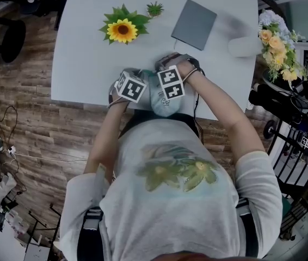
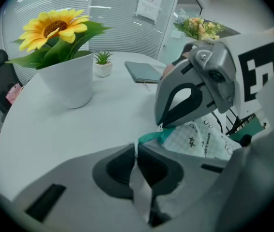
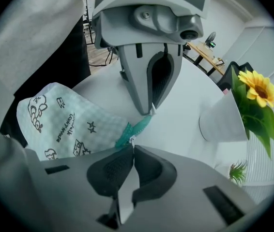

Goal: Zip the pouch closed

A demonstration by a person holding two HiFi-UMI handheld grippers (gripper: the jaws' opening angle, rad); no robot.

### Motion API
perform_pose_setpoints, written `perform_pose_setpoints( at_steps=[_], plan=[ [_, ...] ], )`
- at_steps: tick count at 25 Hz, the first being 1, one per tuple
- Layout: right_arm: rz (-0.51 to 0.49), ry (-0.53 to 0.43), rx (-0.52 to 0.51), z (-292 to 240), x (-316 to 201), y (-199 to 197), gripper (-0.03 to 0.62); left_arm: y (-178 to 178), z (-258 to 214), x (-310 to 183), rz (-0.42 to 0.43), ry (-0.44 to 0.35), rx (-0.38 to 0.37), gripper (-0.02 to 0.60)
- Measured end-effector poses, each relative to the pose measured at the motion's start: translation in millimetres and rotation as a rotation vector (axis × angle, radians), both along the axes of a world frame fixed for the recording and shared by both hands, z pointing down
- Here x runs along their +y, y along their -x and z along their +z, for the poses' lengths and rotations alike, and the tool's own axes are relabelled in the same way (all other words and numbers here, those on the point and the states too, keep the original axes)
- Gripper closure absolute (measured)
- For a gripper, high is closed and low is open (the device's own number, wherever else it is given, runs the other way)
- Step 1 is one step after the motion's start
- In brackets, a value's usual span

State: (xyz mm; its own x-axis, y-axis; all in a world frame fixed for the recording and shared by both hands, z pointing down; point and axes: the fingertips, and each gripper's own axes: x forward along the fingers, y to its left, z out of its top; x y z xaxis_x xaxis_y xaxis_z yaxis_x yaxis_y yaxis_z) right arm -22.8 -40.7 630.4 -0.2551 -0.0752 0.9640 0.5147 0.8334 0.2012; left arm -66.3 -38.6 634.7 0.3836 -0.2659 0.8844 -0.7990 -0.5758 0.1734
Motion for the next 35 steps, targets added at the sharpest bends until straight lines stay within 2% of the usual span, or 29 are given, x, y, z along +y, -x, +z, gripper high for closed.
perform_pose_setpoints(
  at_steps=[3, 7, 15, 35],
  plan=[
    [0.02, -0.01, -0.017, -0.9, -1.3, 2.0, 0.571, 0.2, -0.7, -0.3, 0.003, 0.0, 0.0, 0.558],
    [-0.02, -0.044, -0.018, 0.0, -0.3, 1.2, 0.572, 0.4, 0.0, -0.2, 0.005, 0.001, -0.004, 0.558],
    [0.014, 0.036, -0.037, -9.1, 2.7, -5.7, 0.579, 0.4, 0.7, 0.2, 0.017, 0.003, -0.011, 0.558],
    [-0.049, 0.022, 0.019, -19.1, 4.1, -13.9, 0.579, 0.0, 0.3, 0.1, 0.015, 0.005, -0.003, 0.558]
  ],
)
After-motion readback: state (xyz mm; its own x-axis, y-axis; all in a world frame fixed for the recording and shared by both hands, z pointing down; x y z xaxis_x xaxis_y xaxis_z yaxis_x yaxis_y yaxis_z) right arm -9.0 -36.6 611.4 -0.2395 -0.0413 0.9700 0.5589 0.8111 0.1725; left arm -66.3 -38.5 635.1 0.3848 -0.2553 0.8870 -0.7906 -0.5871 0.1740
